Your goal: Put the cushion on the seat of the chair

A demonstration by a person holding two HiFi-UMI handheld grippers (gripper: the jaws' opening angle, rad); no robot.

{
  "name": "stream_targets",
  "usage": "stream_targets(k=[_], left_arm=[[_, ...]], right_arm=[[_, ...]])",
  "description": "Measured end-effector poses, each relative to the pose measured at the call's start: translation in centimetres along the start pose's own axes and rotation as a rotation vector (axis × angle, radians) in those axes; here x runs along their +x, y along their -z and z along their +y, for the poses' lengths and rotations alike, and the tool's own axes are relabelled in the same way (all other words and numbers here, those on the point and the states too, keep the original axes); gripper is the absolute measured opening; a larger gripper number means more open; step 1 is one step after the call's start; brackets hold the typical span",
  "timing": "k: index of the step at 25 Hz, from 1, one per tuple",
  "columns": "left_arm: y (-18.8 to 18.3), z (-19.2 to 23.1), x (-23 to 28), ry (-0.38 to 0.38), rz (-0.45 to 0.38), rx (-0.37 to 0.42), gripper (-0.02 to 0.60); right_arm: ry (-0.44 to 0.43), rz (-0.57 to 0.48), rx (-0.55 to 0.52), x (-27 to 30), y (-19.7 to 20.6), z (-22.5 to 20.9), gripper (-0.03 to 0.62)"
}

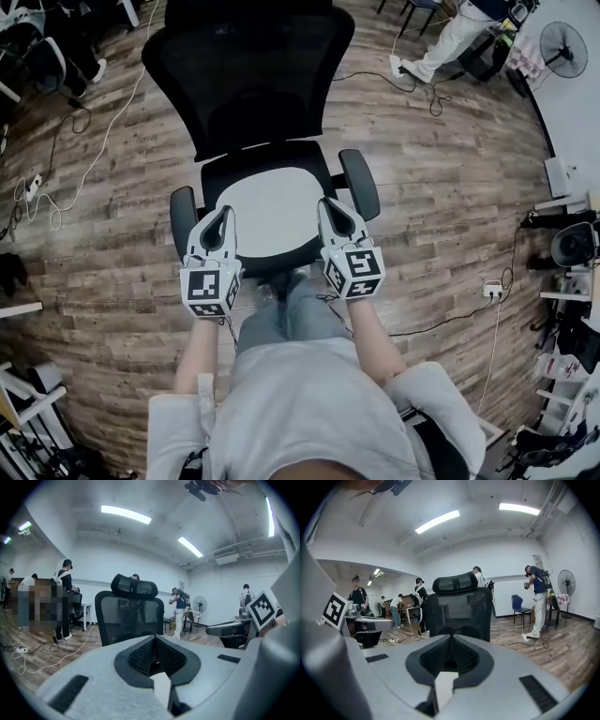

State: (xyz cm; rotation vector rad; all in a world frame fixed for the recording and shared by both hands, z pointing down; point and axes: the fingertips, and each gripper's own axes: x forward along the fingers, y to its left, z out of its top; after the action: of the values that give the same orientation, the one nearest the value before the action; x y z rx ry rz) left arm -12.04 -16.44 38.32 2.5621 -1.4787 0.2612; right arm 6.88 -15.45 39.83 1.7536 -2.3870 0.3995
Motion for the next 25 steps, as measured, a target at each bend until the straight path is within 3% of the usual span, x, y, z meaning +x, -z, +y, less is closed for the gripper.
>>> stream_targets(k=[25], left_arm=[[-8.9,-2.4,-6.3,-0.002,-0.192,0.036,0.011]], right_arm=[[-0.002,-0.184,-0.1,-6.5,-8.8,2.7,0.022]])
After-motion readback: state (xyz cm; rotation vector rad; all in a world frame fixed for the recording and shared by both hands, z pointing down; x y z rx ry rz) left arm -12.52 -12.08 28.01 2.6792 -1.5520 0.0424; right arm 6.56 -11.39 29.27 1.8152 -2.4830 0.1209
